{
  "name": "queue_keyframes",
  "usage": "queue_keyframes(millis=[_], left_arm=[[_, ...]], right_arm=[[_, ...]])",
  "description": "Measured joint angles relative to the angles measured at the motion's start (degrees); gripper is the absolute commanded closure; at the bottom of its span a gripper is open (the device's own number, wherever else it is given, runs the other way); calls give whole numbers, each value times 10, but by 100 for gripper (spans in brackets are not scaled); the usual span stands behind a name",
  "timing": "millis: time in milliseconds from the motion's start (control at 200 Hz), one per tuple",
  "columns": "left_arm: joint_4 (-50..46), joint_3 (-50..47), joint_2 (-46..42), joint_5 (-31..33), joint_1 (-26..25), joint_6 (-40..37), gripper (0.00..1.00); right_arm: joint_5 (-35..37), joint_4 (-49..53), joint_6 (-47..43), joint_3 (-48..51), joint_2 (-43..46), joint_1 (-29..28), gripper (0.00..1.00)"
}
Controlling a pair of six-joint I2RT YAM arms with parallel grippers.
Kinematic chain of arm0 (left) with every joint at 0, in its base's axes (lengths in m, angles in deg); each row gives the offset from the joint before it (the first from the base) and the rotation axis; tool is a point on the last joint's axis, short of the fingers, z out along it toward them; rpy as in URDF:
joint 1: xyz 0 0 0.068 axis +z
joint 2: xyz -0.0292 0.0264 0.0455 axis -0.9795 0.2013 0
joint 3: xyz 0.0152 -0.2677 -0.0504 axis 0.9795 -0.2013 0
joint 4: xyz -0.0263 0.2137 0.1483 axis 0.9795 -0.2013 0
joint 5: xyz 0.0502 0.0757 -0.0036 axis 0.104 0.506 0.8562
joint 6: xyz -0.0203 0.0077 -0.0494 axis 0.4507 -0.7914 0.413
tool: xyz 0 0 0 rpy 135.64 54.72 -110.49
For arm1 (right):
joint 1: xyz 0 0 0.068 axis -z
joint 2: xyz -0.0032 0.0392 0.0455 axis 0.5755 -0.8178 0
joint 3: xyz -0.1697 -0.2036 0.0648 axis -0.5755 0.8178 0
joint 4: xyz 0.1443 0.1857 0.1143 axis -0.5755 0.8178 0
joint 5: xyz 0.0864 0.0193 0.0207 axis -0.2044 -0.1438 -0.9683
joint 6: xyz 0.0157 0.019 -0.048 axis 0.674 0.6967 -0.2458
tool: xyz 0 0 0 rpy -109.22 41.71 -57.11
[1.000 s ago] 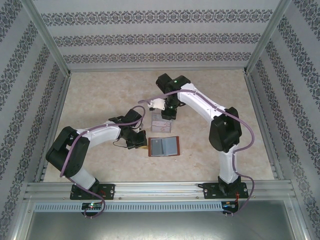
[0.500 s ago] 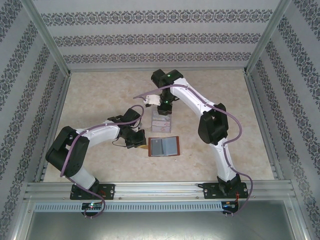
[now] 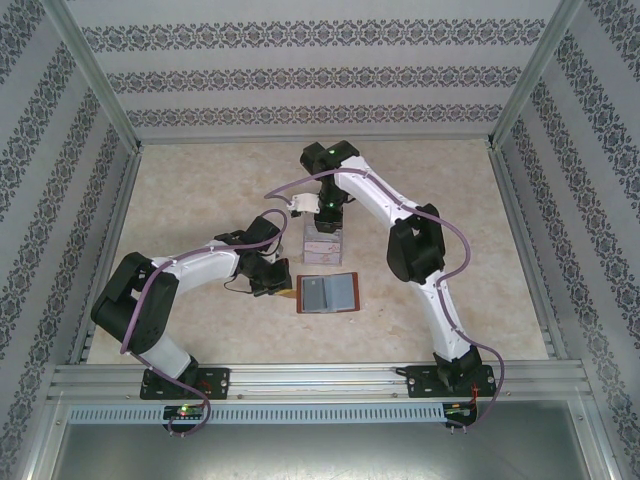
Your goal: Take the credit cards out of the card holder
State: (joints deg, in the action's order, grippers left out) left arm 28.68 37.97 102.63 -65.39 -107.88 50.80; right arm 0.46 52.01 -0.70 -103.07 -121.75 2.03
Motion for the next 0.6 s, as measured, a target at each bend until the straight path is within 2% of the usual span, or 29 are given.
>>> queue_keyframes(millis=[360,600], left_arm=[[0,0,0,0,0,0,98],[0,0,0,0,0,0,98]], right_arm=[[-25,13,-12,-10,-13,4,82],[3,8,-9,-17,-14,4,79]])
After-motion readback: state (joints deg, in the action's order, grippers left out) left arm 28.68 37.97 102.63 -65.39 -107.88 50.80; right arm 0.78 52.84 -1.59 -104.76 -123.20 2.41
